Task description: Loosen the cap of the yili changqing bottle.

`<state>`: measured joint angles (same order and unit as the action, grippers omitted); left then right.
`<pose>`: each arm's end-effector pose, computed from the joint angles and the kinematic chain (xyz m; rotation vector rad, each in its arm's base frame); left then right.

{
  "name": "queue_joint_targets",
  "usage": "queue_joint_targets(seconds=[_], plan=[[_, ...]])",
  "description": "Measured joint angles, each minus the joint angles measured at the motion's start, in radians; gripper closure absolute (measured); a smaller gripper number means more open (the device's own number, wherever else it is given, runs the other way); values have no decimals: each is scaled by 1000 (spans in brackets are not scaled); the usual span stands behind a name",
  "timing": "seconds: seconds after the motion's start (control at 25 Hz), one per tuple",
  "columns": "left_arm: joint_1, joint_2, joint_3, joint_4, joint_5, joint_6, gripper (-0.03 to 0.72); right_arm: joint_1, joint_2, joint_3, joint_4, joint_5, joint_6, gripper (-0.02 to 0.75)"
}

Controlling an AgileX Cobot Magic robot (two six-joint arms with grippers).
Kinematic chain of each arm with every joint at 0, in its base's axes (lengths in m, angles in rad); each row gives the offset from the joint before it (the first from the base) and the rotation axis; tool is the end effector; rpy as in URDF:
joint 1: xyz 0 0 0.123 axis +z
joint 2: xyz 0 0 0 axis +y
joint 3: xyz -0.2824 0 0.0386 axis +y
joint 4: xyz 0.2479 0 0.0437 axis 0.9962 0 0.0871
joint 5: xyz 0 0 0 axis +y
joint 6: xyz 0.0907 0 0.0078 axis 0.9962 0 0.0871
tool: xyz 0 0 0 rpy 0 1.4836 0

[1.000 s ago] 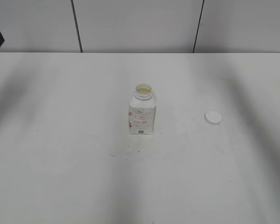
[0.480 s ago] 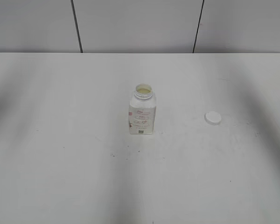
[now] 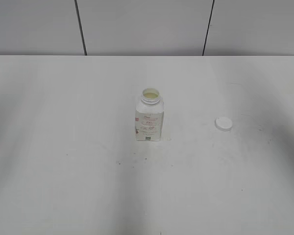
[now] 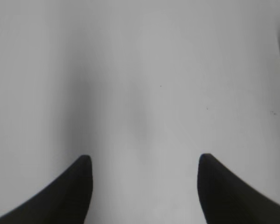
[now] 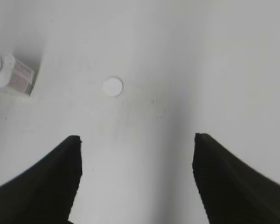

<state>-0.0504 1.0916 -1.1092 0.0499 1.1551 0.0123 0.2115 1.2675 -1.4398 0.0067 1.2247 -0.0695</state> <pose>0.1962 -0.0057 0.3605 0.0926 2.6182 0.0535 0.2355 0.0511 0.4147 -0.3549 2.5123 0.0651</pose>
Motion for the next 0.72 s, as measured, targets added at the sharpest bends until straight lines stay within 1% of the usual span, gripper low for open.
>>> queue_joint_targets(seconds=[0.36,0.48,0.72], plan=[[0,-222,267,-31,-80,0,249,0,-232,347,0,-10,2,155],[0,-324,361,-39,-83,0,249,0,-309,454,-7,-44,2,155],[0,-451,493,-39,-93,0,249,0,-447,635,2,-128,2,155]])
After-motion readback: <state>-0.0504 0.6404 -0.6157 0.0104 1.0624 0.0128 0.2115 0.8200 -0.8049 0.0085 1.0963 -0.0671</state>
